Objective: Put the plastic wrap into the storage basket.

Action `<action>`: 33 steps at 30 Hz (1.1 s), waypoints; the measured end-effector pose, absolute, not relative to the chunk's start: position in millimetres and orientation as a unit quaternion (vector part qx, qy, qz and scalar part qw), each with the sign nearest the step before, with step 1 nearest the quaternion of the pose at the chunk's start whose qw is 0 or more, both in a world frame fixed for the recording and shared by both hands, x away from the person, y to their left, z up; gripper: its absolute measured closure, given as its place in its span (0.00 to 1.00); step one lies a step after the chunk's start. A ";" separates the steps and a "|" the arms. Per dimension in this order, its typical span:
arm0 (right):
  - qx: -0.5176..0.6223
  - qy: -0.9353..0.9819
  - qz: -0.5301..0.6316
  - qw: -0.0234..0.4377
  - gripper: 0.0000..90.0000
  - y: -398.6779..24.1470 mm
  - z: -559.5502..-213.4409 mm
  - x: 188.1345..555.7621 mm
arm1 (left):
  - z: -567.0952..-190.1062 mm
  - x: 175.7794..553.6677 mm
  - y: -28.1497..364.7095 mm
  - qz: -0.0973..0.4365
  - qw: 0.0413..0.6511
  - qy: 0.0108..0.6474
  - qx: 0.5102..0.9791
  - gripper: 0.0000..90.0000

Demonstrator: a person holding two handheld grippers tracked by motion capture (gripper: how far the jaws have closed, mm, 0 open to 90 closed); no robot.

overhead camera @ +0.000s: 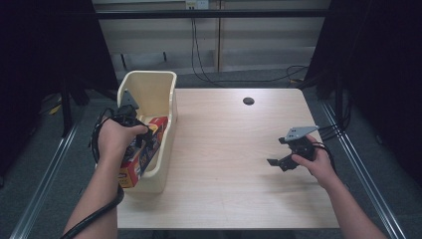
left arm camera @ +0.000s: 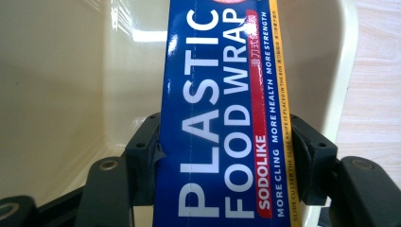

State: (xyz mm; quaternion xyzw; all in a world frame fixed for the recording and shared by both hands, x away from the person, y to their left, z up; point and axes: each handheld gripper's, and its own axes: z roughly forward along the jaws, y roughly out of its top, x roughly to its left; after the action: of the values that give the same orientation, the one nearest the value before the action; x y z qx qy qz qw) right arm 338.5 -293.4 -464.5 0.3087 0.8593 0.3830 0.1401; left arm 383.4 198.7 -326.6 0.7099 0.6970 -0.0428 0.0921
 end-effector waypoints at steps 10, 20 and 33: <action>0.308 0.862 0.377 0.142 0.03 -291.4 -465.9 337.7 | -309.7 382.7 200.7 -0.027 0.138 0.696 0.704 0.40; 0.309 0.861 0.378 0.141 0.03 -291.2 -464.9 336.2 | -292.5 383.1 193.8 -0.022 0.194 0.673 0.714 0.29; 0.310 0.859 0.382 0.142 0.03 -293.2 -463.9 336.0 | -281.8 386.3 161.1 -0.018 0.243 0.620 0.746 0.20</action>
State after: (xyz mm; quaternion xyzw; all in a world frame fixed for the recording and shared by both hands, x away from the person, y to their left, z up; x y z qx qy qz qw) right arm 336.0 -293.2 -463.9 0.3097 0.8591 0.3818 0.1424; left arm 386.3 161.1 -281.8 0.7456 0.6204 -0.0177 0.2425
